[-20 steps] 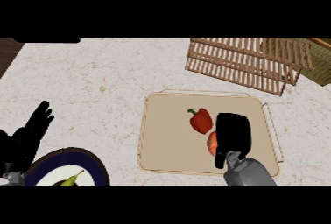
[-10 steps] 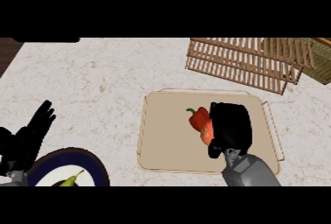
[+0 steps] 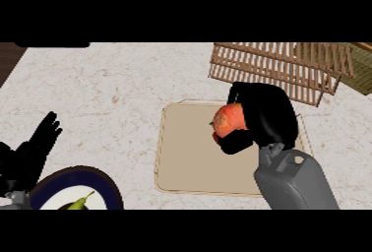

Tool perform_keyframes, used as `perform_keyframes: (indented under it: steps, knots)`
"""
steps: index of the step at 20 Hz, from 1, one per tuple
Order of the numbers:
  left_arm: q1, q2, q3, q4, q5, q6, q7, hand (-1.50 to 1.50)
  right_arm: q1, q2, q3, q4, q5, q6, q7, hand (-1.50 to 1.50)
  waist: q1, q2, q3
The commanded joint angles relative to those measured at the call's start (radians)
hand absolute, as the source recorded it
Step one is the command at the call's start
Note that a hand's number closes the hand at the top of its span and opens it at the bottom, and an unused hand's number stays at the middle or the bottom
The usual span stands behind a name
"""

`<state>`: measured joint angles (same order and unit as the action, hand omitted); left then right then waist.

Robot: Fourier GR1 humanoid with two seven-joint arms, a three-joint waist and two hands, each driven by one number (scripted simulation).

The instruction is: Pick the squash from the tray and place it in the tiered shelf

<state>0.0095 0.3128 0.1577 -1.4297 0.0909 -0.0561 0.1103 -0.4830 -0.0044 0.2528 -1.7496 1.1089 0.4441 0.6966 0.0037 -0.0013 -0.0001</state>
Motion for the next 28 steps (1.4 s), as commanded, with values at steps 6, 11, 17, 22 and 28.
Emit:
perform_keyframes:
  steps: [6,11,17,22,28]
  knots:
    - [-0.016,0.010,0.037,0.085,0.012,-0.027,-0.057,0.00,-0.104,0.004,-0.130,-0.317,-0.312,0.032,0.271,1.50,-0.010,-0.002,-0.001]
    - [-0.011,0.006,0.019,-0.025,0.013,-0.026,0.043,0.00,-0.277,0.004,-0.238,-0.345,-0.333,0.083,0.356,1.50,-0.002,-0.002,0.000]
    - [0.023,-0.026,0.001,-0.002,-0.035,0.000,-0.013,0.00,-0.496,-0.025,-0.321,-0.378,-0.377,0.169,0.486,1.50,-0.005,-0.005,-0.001]
    - [-0.020,-0.015,0.014,-0.007,-0.008,-0.017,0.035,0.00,-0.490,-0.162,-0.372,-0.259,-0.304,0.163,0.354,1.50,-0.007,-0.001,-0.001]
    - [-0.024,-0.022,0.023,0.013,-0.020,-0.006,0.011,0.00,-0.689,-0.261,-0.473,-0.144,-0.356,0.294,0.393,1.50,-0.009,-0.005,-0.001]
